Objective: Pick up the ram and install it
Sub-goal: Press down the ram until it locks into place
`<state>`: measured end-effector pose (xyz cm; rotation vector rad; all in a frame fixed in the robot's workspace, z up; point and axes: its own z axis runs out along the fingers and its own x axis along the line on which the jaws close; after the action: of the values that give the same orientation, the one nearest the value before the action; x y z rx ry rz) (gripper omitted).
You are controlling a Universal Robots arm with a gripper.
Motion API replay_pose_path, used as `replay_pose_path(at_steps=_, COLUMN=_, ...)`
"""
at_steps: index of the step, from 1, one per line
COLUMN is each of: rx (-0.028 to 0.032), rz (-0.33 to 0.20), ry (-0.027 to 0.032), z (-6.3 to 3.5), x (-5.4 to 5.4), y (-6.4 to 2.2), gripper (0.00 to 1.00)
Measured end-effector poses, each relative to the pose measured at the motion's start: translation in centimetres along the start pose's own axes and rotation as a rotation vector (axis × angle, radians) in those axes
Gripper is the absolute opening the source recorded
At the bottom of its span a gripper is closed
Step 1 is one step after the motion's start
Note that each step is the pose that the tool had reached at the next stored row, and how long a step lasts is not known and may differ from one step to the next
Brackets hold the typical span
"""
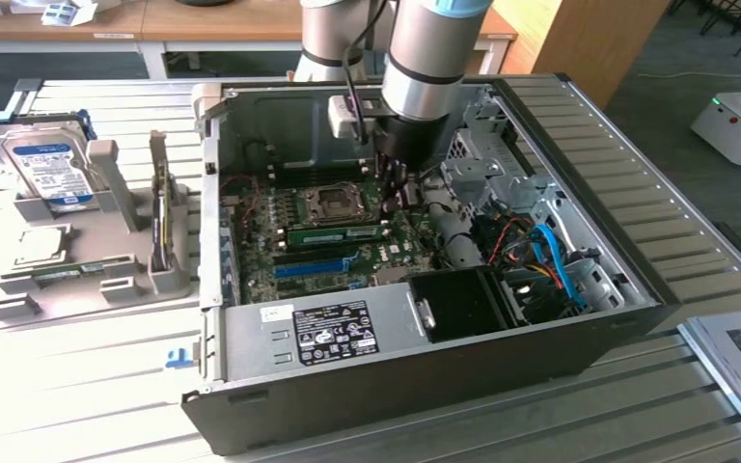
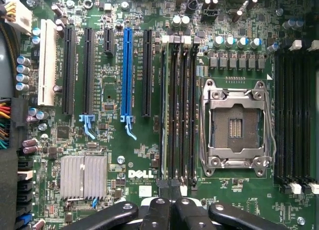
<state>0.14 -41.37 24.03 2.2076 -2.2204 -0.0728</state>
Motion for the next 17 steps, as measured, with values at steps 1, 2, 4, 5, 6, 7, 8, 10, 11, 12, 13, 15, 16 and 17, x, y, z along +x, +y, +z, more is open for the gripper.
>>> replay_pose_path(at_steps=1, rx=-0.0001, rz=0.000, ry=0.0001, z=0.00, x=0.0, y=0.14, gripper=0.10)
replay_pose_path(at_steps=2, rx=-0.0001, rz=0.000, ry=0.0001, z=0.01, x=0.0, y=0.31, gripper=0.10)
replay_pose_path(at_steps=4, rx=-0.0001, rz=0.000, ry=0.0001, z=0.03, x=0.0, y=0.72, gripper=0.10)
replay_pose_path(at_steps=5, rx=-0.0001, rz=0.000, ry=0.0001, z=0.03, x=0.0, y=0.94, gripper=0.10)
replay_pose_path(at_steps=6, rx=-0.0001, rz=0.000, ry=0.0001, z=0.04, x=0.0, y=1.19, gripper=0.10)
replay_pose_path(at_steps=7, rx=0.0000, rz=0.000, ry=0.0000, z=0.06, x=0.0, y=1.42, gripper=0.10)
replay_pose_path(at_steps=8, rx=0.0000, rz=0.000, ry=-0.0002, z=0.07, x=0.0, y=1.65, gripper=0.10)
replay_pose_path(at_steps=10, rx=0.0001, rz=0.000, ry=-0.0001, z=0.09, x=0.0, y=2.11, gripper=0.10)
replay_pose_path(at_steps=11, rx=0.0000, rz=0.000, ry=0.0000, z=0.09, x=0.0, y=2.33, gripper=0.10)
replay_pose_path(at_steps=12, rx=0.0000, rz=0.000, ry=0.0000, z=0.10, x=0.0, y=2.57, gripper=0.10)
replay_pose_path(at_steps=13, rx=0.0000, rz=0.000, ry=0.0000, z=0.12, x=0.0, y=2.83, gripper=0.10)
replay_pose_path(at_steps=15, rx=0.0000, rz=0.000, ry=0.0000, z=0.13, x=0.0, y=3.30, gripper=0.10)
replay_pose_path(at_steps=16, rx=0.0000, rz=0.000, ry=0.0000, z=0.14, x=0.0, y=3.51, gripper=0.10)
replay_pose_path(at_steps=17, rx=0.0000, rz=0.000, ry=0.0000, z=0.15, x=0.0, y=3.72, gripper=0.10)
